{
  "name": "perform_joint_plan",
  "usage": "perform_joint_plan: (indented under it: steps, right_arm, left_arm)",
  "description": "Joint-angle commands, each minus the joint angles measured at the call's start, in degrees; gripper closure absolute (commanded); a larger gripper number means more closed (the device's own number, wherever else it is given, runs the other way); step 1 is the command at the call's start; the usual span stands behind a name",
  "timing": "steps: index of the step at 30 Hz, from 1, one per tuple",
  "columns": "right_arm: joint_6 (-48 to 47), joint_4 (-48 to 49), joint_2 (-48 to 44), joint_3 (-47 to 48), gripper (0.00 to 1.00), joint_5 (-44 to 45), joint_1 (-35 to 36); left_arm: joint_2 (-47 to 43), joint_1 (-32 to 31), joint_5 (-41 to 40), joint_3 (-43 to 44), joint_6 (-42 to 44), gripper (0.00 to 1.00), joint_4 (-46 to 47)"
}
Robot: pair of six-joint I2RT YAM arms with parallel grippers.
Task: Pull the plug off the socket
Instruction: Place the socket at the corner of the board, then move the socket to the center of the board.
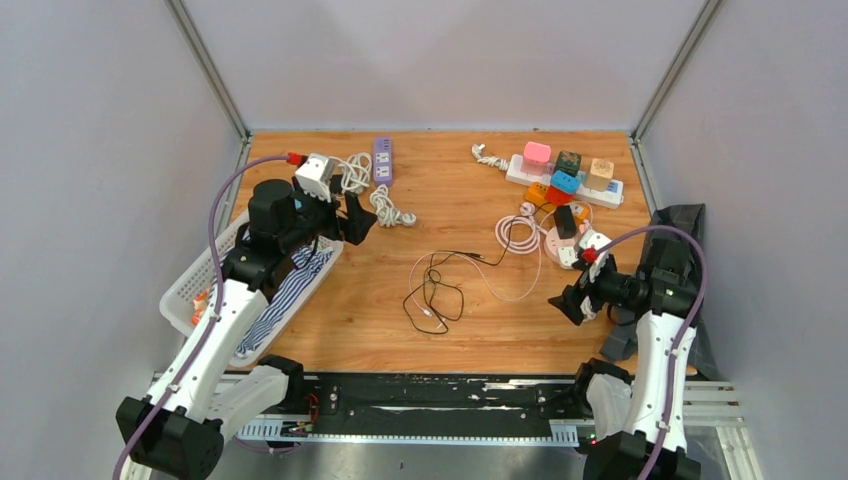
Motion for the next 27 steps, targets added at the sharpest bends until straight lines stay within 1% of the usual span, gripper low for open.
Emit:
perform_joint_plan:
  steps: [1,11,18,20,22,25,27]
  right_arm:
    - [4.8,1.8,2.3,4.0,0.0,1.4,-1.0]
    - [11.0,3.3,10.2,13.5,0.0,3.9,-1.0]
    - [16.4,7.1,14.7,16.8,0.0,7.3,-1.0]
    - [18.9,9.9,16.1,16.9,0.0,8.8,-1.0]
    - [21.1,13.8,17.4,16.5,0.0,10.0,-1.0]
    - [24.7,21.1,21.3,15.1,0.0,12.4,-1.0]
    - [25.4,23.6,25.6,15.7,0.01,13.6,-1.0]
  left_arm:
    - [-1.0,-1.5,-2.0,0.5,1.9,0.0,-2.1]
    - [-1.8,-4.3,-4.3,0.5,3.6,0.0,-3.3]
    - [-1.7,-5.0,-4.2,0.6,3.8,0.0,-3.6]
    - [-2.2,-5.1,-4.0,0.7,3.6,0.0,-3.6]
    - [-3.1,-5.3,-2.7,0.6,2.9,0.0,-3.3]
    - [-5.2,-5.3,4.3,0.3,-0.4,0.0,-0.3]
    - [-6.8,-5.3,8.1,-0.8,-3.2,0.0,3.3]
